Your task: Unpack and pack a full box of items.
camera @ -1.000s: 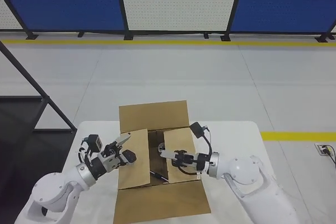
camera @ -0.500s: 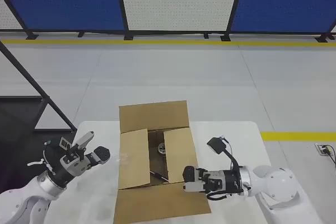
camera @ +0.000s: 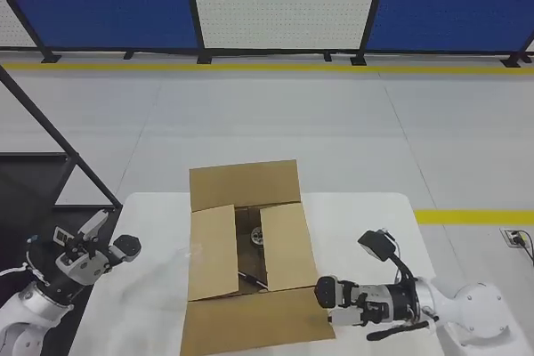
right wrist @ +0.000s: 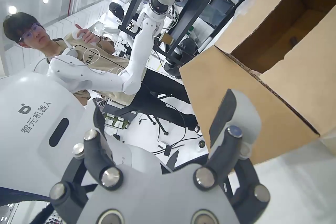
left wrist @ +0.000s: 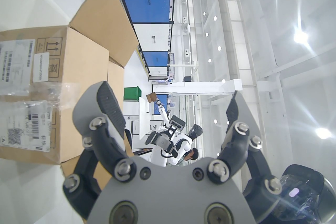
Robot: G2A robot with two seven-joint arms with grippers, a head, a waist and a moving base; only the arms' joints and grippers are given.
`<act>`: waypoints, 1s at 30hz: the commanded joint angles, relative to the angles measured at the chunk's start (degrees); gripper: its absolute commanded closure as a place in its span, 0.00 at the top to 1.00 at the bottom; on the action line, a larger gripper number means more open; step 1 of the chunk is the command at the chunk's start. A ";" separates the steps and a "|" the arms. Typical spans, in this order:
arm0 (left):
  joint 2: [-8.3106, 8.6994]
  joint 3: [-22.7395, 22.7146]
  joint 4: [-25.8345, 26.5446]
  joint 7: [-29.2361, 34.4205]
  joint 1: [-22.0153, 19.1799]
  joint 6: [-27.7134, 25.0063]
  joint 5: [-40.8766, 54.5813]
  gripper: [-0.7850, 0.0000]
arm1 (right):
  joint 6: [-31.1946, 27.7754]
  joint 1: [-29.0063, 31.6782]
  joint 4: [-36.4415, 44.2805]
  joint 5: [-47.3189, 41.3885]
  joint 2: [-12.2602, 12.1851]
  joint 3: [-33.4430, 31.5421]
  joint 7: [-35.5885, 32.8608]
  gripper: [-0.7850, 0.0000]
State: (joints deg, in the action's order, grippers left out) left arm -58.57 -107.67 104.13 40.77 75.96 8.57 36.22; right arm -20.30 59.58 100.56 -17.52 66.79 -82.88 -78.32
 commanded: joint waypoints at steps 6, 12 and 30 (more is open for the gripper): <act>-0.15 2.44 -3.45 -9.12 -2.17 -1.20 -6.10 1.00 | 4.56 -1.71 -1.28 -4.38 -0.69 0.07 -4.59 1.00; 0.01 7.03 -11.55 -8.78 -11.04 -2.63 -9.41 1.00 | 5.96 0.68 -7.11 -5.17 -2.15 -4.48 -9.63 1.00; 0.00 15.35 -33.30 -3.23 -31.40 -5.40 -13.29 1.00 | 7.57 7.38 -7.16 -3.70 -5.59 0.22 -9.32 1.00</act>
State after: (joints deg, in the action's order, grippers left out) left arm -58.56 -92.31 70.83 37.55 44.56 3.17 22.92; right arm -12.76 66.94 93.40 -21.32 61.19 -82.57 -87.63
